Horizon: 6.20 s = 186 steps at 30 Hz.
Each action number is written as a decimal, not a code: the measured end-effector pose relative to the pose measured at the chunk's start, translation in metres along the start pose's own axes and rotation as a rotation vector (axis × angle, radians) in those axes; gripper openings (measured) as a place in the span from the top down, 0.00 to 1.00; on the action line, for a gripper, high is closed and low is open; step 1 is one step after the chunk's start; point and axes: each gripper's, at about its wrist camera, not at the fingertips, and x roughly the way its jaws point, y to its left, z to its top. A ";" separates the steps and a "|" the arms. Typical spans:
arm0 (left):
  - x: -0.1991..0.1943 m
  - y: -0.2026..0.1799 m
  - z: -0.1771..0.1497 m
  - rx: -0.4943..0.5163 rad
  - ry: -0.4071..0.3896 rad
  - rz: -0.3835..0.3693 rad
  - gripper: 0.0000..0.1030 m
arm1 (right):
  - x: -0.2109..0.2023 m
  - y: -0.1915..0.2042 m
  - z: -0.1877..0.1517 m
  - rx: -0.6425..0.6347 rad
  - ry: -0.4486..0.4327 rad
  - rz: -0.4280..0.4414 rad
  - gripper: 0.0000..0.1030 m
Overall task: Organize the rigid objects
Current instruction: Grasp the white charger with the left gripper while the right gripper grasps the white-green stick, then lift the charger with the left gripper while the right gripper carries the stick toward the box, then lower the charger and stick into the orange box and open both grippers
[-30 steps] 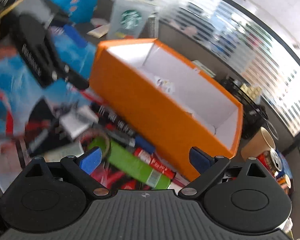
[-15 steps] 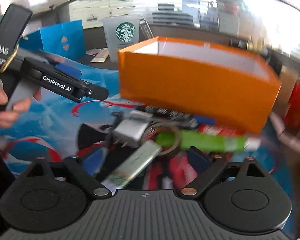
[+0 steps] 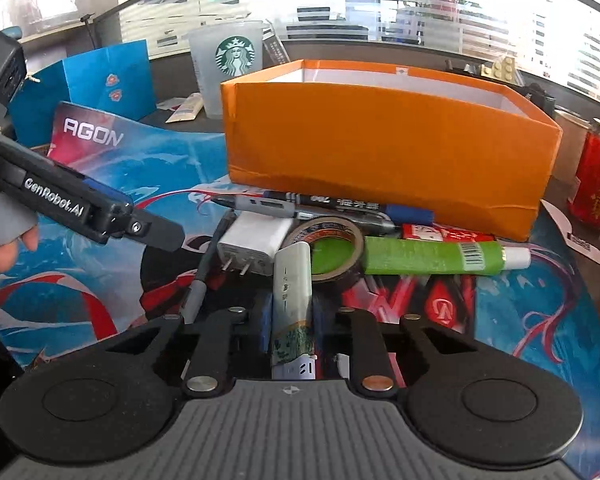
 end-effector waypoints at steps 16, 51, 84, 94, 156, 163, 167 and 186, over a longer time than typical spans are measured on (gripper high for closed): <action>0.019 -0.059 0.015 0.104 -0.072 0.009 0.12 | -0.023 -0.036 -0.014 0.052 -0.057 0.000 0.82; 0.038 -0.058 0.023 0.198 -0.033 0.014 0.50 | -0.020 -0.035 -0.020 0.008 -0.039 0.058 0.79; 0.028 -0.073 0.016 0.338 -0.165 0.147 0.63 | -0.023 -0.025 -0.018 -0.076 -0.058 -0.012 0.80; -0.007 -0.048 0.030 0.301 -0.264 0.220 0.65 | -0.033 -0.015 -0.004 -0.143 -0.112 -0.059 0.81; -0.061 -0.044 0.147 0.283 -0.441 0.039 0.65 | -0.021 -0.067 0.146 -0.289 -0.166 -0.139 0.80; -0.032 -0.042 0.172 0.289 -0.398 0.027 0.65 | 0.010 -0.077 0.172 -0.293 -0.146 -0.102 0.80; 0.001 -0.039 0.184 0.262 -0.319 -0.020 0.65 | 0.032 -0.090 0.181 -0.258 -0.103 -0.073 0.80; 0.099 -0.055 0.183 0.270 0.005 -0.161 0.64 | 0.119 -0.128 0.165 -0.242 0.187 -0.062 0.80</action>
